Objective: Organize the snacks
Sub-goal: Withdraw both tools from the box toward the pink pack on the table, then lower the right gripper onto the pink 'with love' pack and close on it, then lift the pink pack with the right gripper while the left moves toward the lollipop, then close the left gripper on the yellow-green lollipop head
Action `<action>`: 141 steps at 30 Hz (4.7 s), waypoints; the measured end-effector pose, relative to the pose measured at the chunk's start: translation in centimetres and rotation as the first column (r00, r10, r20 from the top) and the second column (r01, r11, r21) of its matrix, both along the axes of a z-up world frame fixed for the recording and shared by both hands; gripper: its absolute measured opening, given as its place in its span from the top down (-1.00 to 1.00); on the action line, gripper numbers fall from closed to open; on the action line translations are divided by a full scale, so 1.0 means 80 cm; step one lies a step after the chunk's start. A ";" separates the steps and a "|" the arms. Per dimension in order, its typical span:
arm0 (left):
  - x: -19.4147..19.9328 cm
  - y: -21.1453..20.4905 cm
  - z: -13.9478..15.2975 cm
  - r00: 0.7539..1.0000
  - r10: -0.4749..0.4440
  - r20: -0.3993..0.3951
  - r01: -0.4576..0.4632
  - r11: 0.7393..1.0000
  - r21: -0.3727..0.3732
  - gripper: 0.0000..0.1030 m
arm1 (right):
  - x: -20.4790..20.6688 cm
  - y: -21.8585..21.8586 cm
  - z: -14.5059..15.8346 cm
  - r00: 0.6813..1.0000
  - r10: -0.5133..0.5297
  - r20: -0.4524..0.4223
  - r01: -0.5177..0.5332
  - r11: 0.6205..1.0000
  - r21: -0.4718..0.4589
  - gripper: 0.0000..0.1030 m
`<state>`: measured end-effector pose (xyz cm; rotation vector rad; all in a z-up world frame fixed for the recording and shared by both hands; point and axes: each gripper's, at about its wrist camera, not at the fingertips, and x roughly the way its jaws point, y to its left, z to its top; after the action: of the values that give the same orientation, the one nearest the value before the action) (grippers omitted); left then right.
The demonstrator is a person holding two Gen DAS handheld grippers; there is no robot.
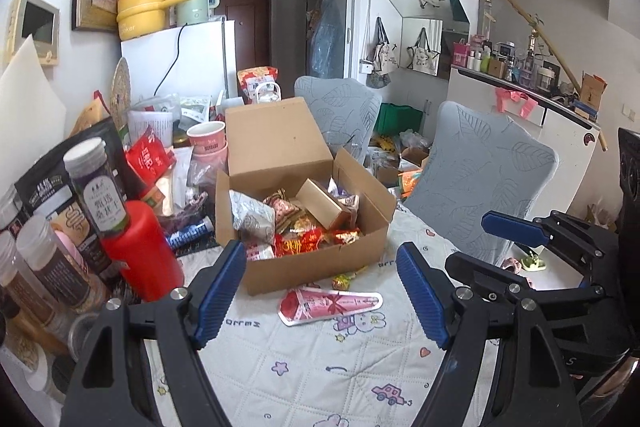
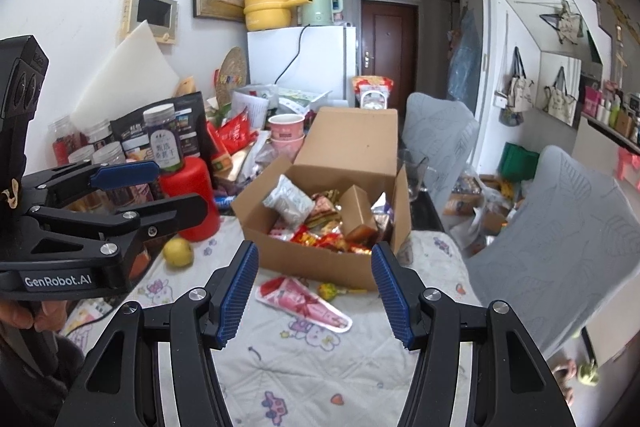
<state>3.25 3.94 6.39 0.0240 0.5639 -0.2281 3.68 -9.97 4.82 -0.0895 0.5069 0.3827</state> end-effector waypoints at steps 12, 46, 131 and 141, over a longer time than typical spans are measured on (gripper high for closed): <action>0.000 0.016 -0.055 0.995 0.040 -0.091 -0.041 0.999 -0.012 -0.51 | 0.013 0.004 -0.061 0.994 0.052 -0.099 -0.051 0.999 0.020 -0.14; 0.126 0.070 -0.193 0.926 0.172 -0.335 -0.186 0.982 -0.010 -0.51 | 0.199 0.066 -0.225 0.869 0.252 -0.426 -0.324 0.940 -0.105 -0.34; 0.222 -0.051 -0.261 0.900 0.058 -0.433 -0.134 0.980 -0.147 0.43 | 0.144 -0.104 -0.211 0.928 -0.031 -0.371 0.013 0.999 -0.052 0.61; 0.189 -0.059 -0.241 0.900 -0.006 -0.435 -0.068 0.986 -0.155 0.47 | 0.135 -0.097 -0.200 0.937 -0.031 -0.348 0.015 0.999 -0.048 0.61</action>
<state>18.40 -0.75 -12.93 -0.2044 0.9897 -0.2504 14.46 -17.75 -11.19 -0.0581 0.8679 0.3658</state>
